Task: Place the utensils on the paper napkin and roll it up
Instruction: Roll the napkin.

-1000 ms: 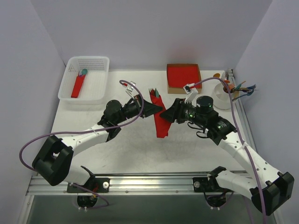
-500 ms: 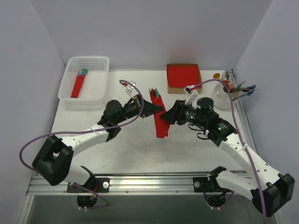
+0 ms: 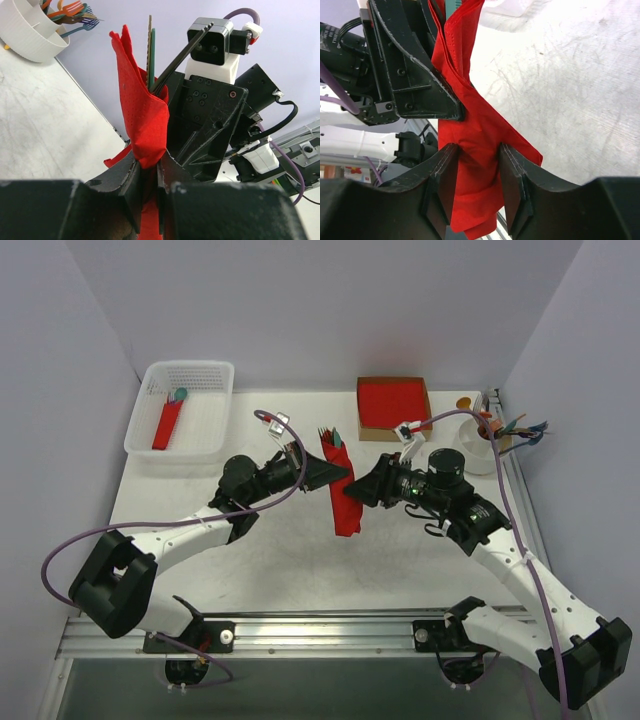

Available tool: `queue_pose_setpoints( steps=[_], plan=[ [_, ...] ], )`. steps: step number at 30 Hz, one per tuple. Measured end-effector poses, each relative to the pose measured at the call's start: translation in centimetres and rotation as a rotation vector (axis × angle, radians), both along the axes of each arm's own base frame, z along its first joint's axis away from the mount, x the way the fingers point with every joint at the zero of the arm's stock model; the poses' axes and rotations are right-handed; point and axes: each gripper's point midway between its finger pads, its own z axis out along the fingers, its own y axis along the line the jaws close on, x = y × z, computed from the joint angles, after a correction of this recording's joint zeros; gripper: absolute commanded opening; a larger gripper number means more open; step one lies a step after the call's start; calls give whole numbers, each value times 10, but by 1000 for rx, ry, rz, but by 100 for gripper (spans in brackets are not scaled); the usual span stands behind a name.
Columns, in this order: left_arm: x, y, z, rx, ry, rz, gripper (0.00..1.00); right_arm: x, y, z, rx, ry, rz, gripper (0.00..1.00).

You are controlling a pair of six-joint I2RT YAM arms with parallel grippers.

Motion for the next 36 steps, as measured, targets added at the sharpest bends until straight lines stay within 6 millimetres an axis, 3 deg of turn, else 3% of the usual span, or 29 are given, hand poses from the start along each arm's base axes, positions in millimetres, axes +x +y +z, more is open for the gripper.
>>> queue_pose_setpoints(
  steps=[18,22,36],
  plan=[
    [-15,1,16,-55,-27,-72,11,-20,6,23,117,-21,104,33],
    [-17,1,18,-60,-30,-84,11,-22,8,26,134,-17,121,27],
    [-22,1,21,-68,-33,-110,11,-19,9,23,133,-14,125,37]
  ],
)
